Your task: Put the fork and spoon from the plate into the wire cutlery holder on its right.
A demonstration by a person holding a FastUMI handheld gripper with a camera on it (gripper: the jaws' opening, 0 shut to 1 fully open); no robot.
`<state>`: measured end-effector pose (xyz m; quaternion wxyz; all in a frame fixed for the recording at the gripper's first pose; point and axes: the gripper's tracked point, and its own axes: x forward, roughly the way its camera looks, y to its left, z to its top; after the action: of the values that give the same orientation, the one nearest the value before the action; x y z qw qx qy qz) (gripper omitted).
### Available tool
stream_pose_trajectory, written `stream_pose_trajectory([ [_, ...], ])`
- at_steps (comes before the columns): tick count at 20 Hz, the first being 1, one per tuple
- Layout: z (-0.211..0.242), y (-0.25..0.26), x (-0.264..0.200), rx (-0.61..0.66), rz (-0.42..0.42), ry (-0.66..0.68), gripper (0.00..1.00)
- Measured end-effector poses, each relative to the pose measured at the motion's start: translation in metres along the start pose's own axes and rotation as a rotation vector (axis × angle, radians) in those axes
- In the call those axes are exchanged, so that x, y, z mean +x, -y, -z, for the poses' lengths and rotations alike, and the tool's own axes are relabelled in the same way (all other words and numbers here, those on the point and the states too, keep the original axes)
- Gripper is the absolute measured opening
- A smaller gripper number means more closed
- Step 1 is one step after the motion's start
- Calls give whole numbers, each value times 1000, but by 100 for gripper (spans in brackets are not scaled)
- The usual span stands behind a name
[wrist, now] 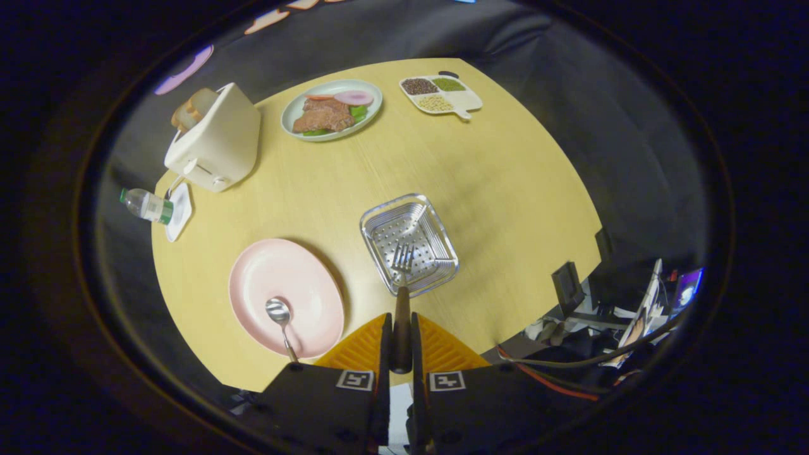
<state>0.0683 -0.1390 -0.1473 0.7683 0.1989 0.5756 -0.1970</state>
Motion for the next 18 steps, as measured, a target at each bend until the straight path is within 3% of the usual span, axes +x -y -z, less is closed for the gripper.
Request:
stream_pose_trajectory([
  [1,0,1,0,12,0,6,19],
  [6,0,3,-9,30,1,47,100],
  [14,12,-15,-49,54,-57,190,100],
  [18,27,-25,-65,-5,-81,273,100],
])
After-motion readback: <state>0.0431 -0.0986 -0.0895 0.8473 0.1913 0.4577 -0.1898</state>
